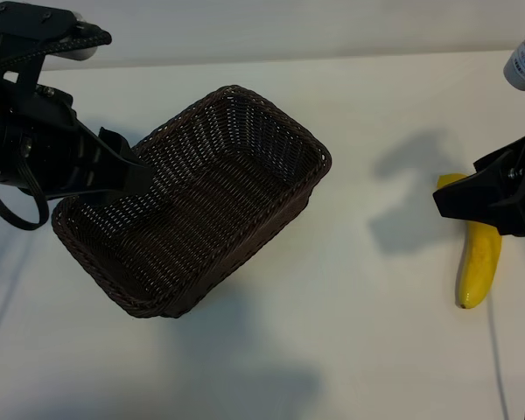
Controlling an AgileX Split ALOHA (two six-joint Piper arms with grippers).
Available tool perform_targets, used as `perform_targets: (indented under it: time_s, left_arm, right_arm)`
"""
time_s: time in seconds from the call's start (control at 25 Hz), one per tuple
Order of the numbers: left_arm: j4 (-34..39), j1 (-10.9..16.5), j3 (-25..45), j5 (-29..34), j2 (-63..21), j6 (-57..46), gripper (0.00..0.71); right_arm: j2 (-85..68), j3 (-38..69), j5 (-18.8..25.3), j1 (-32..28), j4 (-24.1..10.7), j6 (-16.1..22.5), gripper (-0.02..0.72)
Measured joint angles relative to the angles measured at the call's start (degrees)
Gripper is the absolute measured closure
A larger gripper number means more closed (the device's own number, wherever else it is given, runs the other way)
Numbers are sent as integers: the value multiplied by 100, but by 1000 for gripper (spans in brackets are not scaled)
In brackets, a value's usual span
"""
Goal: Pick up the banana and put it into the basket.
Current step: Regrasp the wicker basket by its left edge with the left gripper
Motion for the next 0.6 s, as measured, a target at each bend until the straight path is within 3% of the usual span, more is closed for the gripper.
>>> perform_targets:
  time_s: [0.6]
  left_arm:
    - [11,0,0,0,0,2,187]
  right_arm:
    - [0,0,-103,0,0,0,124]
